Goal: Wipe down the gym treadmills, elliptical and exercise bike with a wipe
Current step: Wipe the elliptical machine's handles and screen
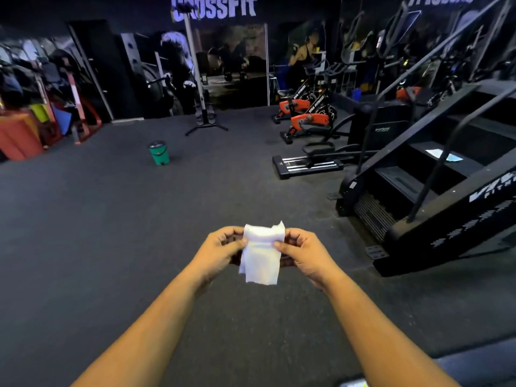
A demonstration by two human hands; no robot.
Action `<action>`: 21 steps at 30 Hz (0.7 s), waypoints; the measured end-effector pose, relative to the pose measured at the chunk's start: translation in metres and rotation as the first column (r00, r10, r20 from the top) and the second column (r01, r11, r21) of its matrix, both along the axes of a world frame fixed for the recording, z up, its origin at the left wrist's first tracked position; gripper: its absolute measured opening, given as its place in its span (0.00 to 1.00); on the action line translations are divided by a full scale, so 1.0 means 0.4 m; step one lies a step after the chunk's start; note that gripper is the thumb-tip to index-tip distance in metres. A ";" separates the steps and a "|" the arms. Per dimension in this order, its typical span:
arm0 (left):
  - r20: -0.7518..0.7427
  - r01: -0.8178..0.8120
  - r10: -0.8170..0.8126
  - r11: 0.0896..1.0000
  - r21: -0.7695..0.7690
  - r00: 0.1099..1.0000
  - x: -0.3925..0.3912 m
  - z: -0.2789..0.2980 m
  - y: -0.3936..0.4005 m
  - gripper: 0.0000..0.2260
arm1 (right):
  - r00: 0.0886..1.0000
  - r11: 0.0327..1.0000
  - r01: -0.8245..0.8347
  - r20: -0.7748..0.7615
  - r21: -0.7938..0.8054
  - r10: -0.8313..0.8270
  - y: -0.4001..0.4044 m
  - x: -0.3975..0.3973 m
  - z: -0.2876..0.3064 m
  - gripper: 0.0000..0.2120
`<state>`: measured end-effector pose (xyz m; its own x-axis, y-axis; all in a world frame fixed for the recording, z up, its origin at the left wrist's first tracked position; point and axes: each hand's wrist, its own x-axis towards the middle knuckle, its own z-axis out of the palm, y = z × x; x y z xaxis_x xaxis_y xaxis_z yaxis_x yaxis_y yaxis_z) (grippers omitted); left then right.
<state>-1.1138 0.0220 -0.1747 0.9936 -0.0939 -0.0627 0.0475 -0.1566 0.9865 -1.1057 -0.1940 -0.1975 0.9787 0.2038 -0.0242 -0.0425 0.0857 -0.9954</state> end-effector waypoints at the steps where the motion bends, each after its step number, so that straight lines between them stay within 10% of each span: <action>1: 0.033 -0.006 0.006 1.000 0.004 0.999 0.062 0.020 0.004 0.08 | 1.000 1.000 -0.010 0.025 -0.010 0.011 -0.002 0.065 0.019 0.08; 9: 0.097 0.015 -0.016 1.000 0.004 0.995 0.454 0.055 0.056 0.12 | 0.984 0.995 0.000 0.177 -0.099 0.018 0.038 0.463 0.080 0.16; 21: -0.016 0.063 -0.068 0.975 -0.212 0.998 1.077 -0.006 0.164 0.11 | 0.974 0.974 0.224 0.014 -0.025 -0.224 0.199 1.021 0.049 0.09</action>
<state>-0.6829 0.0878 -0.1770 0.9834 -0.1724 -0.0571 0.0669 0.0518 0.9964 -0.6974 -0.1145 -0.1778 0.9996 -0.0213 -0.0160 -0.0145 0.0659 -0.9977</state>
